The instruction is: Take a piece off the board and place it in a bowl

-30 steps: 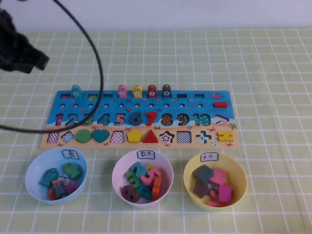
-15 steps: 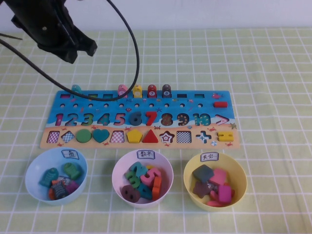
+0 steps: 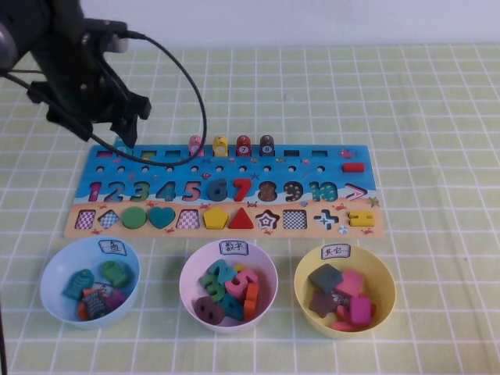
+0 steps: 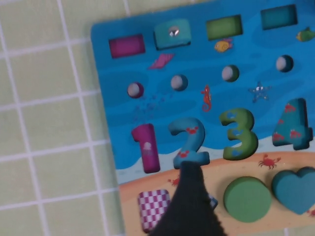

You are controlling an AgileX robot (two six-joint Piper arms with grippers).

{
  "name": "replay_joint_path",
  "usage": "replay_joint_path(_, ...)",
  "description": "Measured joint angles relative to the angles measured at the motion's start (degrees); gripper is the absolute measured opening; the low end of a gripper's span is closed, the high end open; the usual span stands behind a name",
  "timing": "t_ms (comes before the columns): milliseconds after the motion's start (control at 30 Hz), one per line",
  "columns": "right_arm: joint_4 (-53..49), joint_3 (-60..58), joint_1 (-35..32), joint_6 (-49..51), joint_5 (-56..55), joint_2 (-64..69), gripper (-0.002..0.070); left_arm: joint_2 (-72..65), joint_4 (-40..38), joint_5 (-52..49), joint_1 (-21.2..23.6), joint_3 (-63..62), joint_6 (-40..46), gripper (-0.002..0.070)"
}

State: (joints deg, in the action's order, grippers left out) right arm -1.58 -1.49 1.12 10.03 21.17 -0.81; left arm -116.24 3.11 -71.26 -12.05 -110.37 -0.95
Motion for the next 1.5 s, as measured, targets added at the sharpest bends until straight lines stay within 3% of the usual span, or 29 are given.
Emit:
replay_joint_path(100, 0.0, 0.0, 0.0, 0.0, 0.0, 0.0, -0.0017, -1.6, -6.2, 0.1, 3.3, -0.1, -0.4, 0.0498)
replay_joint_path(200, 0.0, 0.0, 0.0, 0.0, 0.0, 0.0, -0.0017, -3.1, -7.4, 0.1, 5.3, -1.5, -0.6, 0.0497)
replay_joint_path(600, 0.0, 0.0, 0.0, 0.0, 0.0, 0.0, -0.0017, -8.0, -4.7, 0.1, 5.1, -20.4, 0.0, 0.0468)
replay_joint_path(1500, 0.0, 0.0, 0.0, 0.0, 0.0, 0.0, -0.0017, -15.8, -6.1, 0.0, 5.1, -17.2, 1.3, 0.0436)
